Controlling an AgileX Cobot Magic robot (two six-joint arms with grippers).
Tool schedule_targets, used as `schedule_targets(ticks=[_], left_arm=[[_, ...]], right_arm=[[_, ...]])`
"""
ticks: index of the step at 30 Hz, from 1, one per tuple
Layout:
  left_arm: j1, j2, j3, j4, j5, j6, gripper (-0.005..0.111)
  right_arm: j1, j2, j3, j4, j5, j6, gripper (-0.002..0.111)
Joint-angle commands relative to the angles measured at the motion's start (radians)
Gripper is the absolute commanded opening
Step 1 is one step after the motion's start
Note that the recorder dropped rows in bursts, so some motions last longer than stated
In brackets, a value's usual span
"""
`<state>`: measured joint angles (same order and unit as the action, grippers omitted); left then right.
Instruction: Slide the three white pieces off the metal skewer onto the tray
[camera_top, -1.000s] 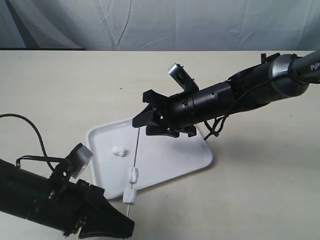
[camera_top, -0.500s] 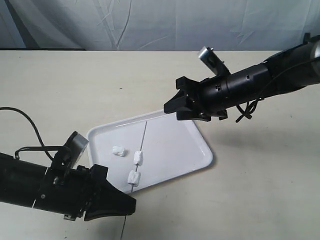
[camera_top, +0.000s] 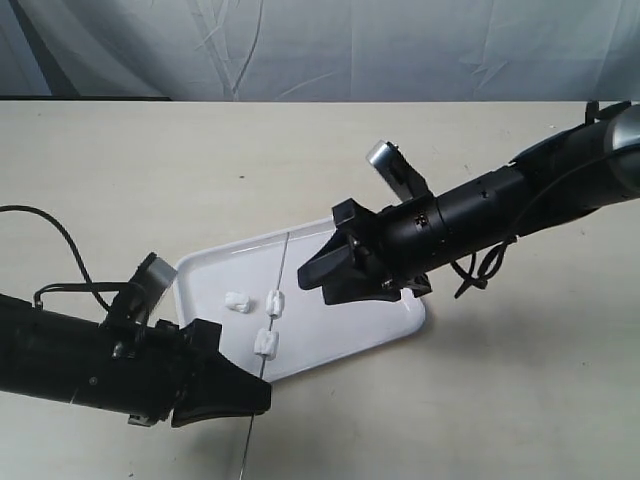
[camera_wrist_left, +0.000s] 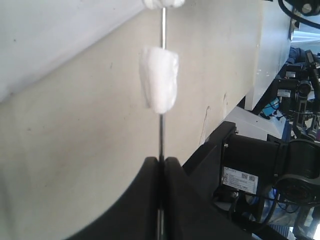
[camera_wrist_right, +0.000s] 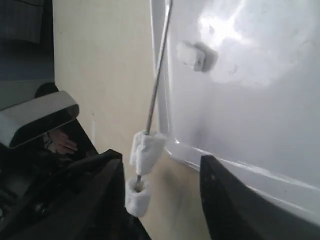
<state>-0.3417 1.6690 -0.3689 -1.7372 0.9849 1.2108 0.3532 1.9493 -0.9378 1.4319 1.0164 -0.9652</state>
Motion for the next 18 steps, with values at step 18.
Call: schedule_targets(ticks=[18], left_arm=[[0.001,-0.006,-0.005,-0.007,0.004,0.029,0.0]], right_arm=[[0.136,-0.006,0.005,0.15,-0.096,-0.062,0.046]])
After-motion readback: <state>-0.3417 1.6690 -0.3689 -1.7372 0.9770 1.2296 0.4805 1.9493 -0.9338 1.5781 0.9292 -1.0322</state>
